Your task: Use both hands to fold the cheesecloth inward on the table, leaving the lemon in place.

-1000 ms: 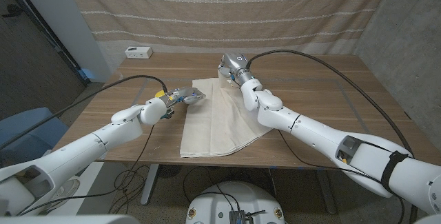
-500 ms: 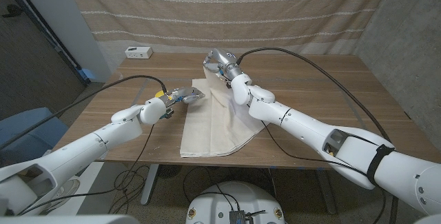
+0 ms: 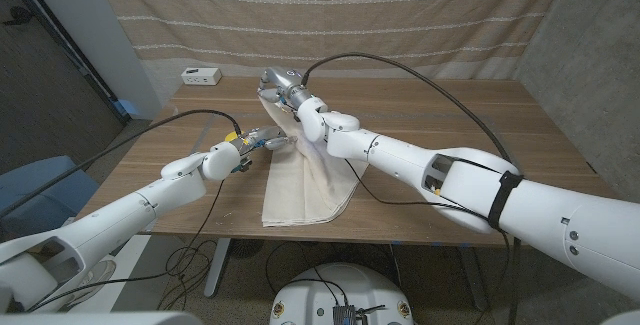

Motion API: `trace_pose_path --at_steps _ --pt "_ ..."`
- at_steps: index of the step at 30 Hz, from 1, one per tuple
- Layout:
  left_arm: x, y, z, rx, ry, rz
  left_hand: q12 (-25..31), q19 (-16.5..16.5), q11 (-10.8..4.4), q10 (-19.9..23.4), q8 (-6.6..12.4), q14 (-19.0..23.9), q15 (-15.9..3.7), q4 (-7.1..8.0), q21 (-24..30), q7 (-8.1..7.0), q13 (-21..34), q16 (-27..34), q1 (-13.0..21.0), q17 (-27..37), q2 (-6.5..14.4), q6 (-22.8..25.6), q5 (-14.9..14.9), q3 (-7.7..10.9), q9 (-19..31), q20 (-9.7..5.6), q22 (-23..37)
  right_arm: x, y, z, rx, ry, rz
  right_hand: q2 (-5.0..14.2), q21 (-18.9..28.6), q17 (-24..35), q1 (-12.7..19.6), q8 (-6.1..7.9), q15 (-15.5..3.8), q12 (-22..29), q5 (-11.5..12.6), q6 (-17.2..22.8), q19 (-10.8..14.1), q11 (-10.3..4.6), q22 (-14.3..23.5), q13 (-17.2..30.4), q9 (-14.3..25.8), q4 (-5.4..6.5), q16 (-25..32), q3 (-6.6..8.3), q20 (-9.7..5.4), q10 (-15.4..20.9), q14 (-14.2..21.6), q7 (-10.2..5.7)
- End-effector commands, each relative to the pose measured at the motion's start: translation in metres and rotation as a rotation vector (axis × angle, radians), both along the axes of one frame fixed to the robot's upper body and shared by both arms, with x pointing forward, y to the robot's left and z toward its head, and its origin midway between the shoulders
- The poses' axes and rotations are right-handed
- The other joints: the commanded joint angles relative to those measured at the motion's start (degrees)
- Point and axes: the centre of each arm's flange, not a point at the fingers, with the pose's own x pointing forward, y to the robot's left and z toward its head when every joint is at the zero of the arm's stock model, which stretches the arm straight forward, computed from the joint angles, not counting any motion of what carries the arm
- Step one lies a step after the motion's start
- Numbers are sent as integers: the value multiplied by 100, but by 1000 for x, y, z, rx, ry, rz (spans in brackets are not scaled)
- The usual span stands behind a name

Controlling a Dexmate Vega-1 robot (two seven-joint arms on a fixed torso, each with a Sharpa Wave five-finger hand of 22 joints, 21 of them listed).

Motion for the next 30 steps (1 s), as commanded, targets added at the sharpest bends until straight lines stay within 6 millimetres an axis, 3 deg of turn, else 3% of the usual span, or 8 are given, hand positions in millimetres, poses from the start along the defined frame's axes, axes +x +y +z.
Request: trace_pose_path --at_steps 1,5,6,11,14,17,20,30 --pt "1 1 0 1 7 6 -16 2 22 16 17 16 -197 -3 -18 35 13 -6 -74 -7 99 22 10 46 12 -3 28 69 -52 -38 -268 320 -314 147 -76 21 -204 -419 -391 -211 7 -715 -253 68 11 -12 -20 173 -103 -85 40 -458 -319 -133" --pt "0 0 1 3 2 6 -17 5 30 15 18 11 -196 -4 -22 34 13 -8 -75 -8 100 23 10 50 12 -1 28 75 -64 -40 -310 323 -326 -119 -142 -103 -1232 -1373 -34 -666 39 -2351 -1083 180 -2 -76 -16 566 -525 -529 296 -1772 -1223 -356" --pt "-1 0 1 4 2 5 -17 4 31 14 17 11 -192 -4 -23 34 13 -8 -75 -8 100 21 10 50 12 -1 28 76 -67 -39 -309 328 -331 -217 -150 -120 -1447 -1404 10 -681 47 -2547 -1211 247 -3 -82 -11 634 -561 -652 344 -1957 -1354 -388" --pt "-4 -3 2 11 -1 3 -17 6 20 15 18 14 -197 -6 -28 34 13 -6 -75 -8 105 20 11 56 12 3 28 83 -83 -33 -267 364 -366 -865 -165 -213 -2530 -1434 252 -695 217 -3711 -2083 390 3 -122 2 940 -640 -1371 627 -3067 -2121 -400" --pt "-7 -5 4 14 -7 1 -19 4 21 10 15 15 -192 -7 -32 33 13 -6 -74 -9 107 12 11 60 12 -2 28 87 -94 -28 -179 389 -358 -1011 -147 -226 -2736 -1430 305 -681 268 -3961 -2174 420 4 -125 5 1006 -633 -1530 672 -3219 -2252 -361" --pt "-14 -6 9 15 -27 -1 -22 5 22 3 6 1 -163 -9 -38 35 13 -11 -75 -9 107 -13 11 63 12 -2 29 90 -104 -19 -86 361 -347 -953 -134 -221 -2803 -1412 319 -652 290 -3986 -2176 427 5 -125 9 1055 -604 -1538 690 -3192 -2233 -337" --pt "-27 -6 18 6 -67 -3 -33 20 41 -30 6 87 -15 -28 -52 34 14 24 -82 -5 67 -28 3 56 11 80 29 87 -118 -13 14 331 -317 -623 -80 -241 -2719 -1315 301 -564 363 -3867 -2109 428 3 -130 11 1058 -534 -1395 697 -3046 -2145 -314" --pt "-98 -4 49 -2 -327 8 132 760 152 598 120 1242 213 -610 51 139 14 186 281 14 26 363 -8 249 4 474 36 84 -142 -7 86 303 -365 -433 -55 -276 -2668 -1253 315 -496 367 -3687 -2060 455 0 -138 7 1036 -481 -1314 706 -2859 -2030 -286"
